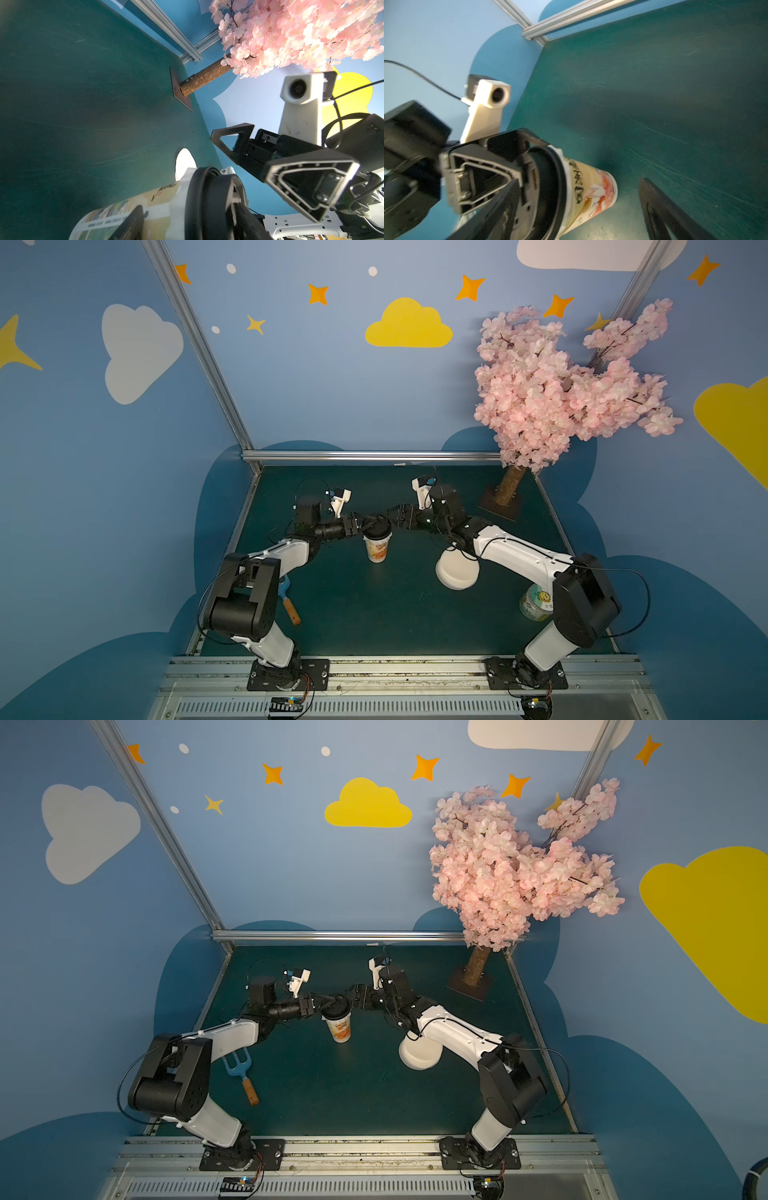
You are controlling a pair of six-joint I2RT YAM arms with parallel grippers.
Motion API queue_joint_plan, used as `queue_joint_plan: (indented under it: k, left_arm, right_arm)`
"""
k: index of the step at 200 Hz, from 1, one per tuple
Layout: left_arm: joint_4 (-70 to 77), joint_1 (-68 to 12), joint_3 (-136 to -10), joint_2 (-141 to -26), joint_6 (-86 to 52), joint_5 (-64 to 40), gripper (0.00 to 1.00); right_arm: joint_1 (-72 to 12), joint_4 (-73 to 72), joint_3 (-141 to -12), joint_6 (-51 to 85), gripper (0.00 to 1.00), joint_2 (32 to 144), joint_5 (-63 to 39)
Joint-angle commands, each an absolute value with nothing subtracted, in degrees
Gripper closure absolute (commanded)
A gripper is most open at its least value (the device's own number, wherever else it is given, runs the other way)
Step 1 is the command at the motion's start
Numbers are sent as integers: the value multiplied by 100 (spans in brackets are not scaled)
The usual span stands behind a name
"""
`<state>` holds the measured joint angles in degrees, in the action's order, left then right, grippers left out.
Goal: Put the leak-proof paper on the milk tea cups
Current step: Secure the cup lid on the cup.
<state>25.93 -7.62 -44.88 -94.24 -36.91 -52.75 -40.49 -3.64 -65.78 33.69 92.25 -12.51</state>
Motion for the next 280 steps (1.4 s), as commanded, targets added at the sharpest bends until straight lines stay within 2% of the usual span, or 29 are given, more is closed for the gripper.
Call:
queue_joint_plan:
  k: [1,35,91,151,230,280]
  left_arm:
    - [343,-844,-3958,-10155,-3028,-3899,33]
    - [256,-844,-3961,-10076,-2998,-3841,33]
    - [281,-845,-3964,-10112,-2987,-3856,33]
    - [316,-845,-3982,-10199,-2974,-3900,33]
    - [325,-847,-3979,-10216,-2966,-3905,33]
    - [334,-846,-3981,-10237,-2966,-3898,33]
  right_arm:
    - [-4118,-638,-5948,3380,10,8810,-2412]
    - [-4227,-2353,-4718,3980,11,8564,-2744]
    - [-4271,-2779,-5007,4231,13,9173,-3028]
    - [-4161,-2436,-5211,4141,13,9299,-2648]
    - [-3957,-2755,-5074,4484,14,9944,-2451]
    - [-3963,-1782,-4701,5229,14,9888,-1767]
